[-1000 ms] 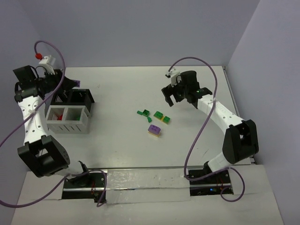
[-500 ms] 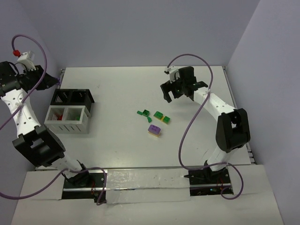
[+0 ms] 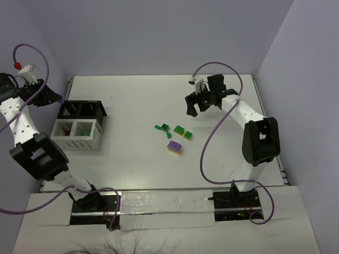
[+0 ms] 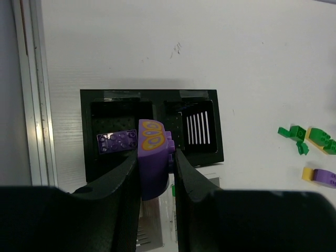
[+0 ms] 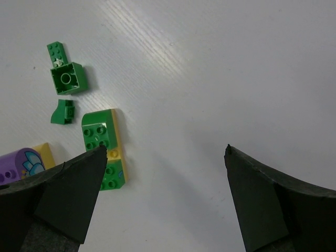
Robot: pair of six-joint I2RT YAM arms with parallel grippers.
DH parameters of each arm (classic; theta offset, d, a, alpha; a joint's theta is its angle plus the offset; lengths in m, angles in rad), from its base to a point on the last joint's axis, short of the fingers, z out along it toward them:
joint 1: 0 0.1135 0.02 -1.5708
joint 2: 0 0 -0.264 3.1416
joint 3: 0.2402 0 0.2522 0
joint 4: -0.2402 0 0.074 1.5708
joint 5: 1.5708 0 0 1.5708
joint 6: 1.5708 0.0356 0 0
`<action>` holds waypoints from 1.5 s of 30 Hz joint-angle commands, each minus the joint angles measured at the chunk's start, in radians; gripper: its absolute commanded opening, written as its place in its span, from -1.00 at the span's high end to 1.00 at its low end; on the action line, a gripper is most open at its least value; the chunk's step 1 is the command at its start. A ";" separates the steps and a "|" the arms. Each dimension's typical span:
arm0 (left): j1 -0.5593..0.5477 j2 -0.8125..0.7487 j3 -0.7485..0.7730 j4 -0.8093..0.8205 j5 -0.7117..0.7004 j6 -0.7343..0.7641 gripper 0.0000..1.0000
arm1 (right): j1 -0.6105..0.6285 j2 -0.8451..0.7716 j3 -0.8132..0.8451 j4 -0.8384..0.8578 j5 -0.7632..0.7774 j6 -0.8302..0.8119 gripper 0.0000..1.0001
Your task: Sort the legos into containers by color
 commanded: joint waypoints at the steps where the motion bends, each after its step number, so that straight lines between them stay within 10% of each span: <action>1: 0.005 0.028 0.099 -0.082 -0.004 0.083 0.88 | -0.019 0.004 0.044 -0.029 -0.079 -0.075 -1.00; 45: -0.093 0.189 0.176 -0.192 -0.132 0.212 0.53 | -0.036 0.207 0.342 -0.303 -0.101 -0.195 -1.00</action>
